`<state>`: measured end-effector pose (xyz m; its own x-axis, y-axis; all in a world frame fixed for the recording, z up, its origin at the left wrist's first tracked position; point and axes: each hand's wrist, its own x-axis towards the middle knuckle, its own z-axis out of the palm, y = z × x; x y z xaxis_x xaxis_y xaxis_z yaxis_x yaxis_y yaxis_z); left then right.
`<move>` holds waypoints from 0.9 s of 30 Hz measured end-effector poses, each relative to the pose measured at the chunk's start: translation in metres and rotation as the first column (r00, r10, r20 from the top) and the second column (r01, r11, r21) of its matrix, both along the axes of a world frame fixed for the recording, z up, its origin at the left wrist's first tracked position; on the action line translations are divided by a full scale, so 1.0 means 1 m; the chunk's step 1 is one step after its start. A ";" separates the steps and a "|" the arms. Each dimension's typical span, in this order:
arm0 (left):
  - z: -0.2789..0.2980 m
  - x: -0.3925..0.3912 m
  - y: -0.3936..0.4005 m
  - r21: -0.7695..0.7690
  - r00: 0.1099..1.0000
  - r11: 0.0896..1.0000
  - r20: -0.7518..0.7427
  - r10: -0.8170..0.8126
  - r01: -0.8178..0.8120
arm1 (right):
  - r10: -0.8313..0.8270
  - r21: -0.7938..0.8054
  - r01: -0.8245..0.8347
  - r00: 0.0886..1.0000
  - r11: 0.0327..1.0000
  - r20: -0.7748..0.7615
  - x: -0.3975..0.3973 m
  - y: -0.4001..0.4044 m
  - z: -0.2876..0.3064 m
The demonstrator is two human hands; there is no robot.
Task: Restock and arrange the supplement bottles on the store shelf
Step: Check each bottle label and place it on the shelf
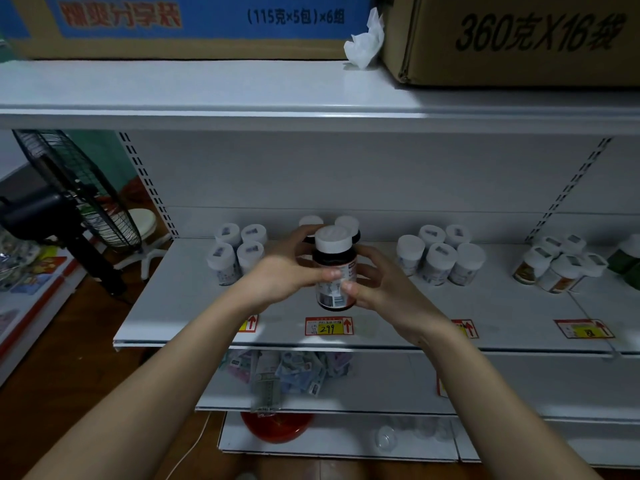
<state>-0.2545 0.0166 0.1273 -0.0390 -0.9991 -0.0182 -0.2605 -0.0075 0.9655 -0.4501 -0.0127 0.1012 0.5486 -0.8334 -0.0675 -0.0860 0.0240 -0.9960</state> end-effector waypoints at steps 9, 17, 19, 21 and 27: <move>-0.051 -0.014 -0.016 0.026 0.983 0.984 0.046 0.176 -0.178 | -0.070 0.030 0.078 0.977 0.997 -0.201 0.002 -0.020 -0.042; -0.078 -0.022 -0.043 -0.023 0.936 0.949 0.155 0.315 -0.315 | -0.231 -0.411 -0.120 0.672 0.904 -0.703 -0.014 -0.047 -0.105; -0.085 -0.023 -0.048 -0.041 0.926 0.942 0.172 0.336 -0.334 | -0.224 -0.395 -0.206 0.559 0.895 -0.799 -0.016 -0.052 -0.120; -0.093 -0.024 -0.053 -0.079 0.905 0.930 0.214 0.368 -0.360 | -0.246 -0.402 -0.218 0.513 0.889 -0.822 -0.019 -0.051 -0.132; -0.103 -0.028 -0.061 -0.121 0.859 0.875 0.171 0.483 -0.468 | -0.336 -0.497 -0.228 0.504 0.837 -0.796 -0.022 -0.047 -0.148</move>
<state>-0.2824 -0.0443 0.0244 0.4381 -0.8938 0.0959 -0.4207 -0.1095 0.9006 -0.4717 -0.0597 -0.0464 0.4102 -0.9109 -0.0454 -0.8785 -0.3813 -0.2878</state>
